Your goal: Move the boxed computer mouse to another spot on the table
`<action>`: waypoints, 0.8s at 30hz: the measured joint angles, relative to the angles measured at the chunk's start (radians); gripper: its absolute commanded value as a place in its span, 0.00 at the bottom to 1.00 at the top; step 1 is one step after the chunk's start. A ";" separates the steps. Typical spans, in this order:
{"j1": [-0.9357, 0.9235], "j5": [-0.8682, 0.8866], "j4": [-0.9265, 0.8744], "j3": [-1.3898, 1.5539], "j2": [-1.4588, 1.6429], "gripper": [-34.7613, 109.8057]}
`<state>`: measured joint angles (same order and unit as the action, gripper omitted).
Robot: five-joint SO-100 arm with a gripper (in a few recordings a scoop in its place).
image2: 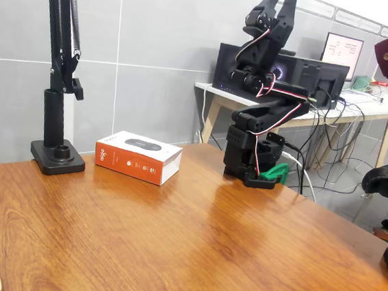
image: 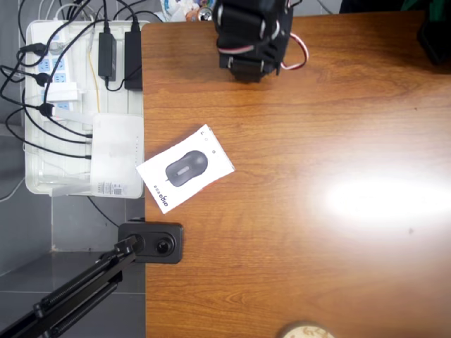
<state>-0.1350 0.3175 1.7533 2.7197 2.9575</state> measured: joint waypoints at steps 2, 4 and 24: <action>0.005 0.000 -0.043 0.035 0.071 0.24; 0.003 -0.003 -0.049 0.060 0.124 0.24; 0.054 0.146 0.011 0.080 0.150 0.24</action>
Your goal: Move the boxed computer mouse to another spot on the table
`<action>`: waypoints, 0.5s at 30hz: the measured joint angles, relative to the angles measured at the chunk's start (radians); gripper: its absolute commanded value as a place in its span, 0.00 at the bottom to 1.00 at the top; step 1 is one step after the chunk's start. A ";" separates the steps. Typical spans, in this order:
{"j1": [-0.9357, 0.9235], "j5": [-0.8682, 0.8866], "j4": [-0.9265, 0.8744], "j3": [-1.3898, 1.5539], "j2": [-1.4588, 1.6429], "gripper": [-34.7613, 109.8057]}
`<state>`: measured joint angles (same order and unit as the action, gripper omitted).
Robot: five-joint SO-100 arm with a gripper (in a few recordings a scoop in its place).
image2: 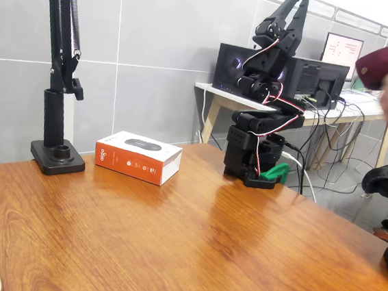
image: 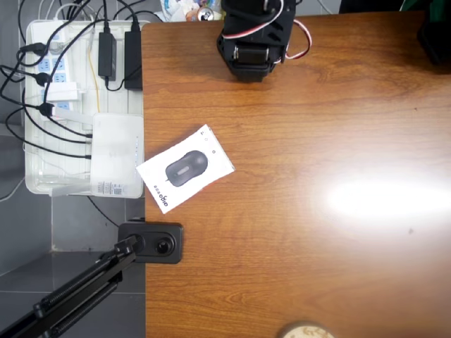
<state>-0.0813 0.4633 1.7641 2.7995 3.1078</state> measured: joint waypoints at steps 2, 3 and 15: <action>0.005 0.008 0.000 0.000 0.000 0.24; 0.006 0.009 0.000 0.000 0.000 0.24; 0.011 0.009 0.000 0.000 0.000 0.24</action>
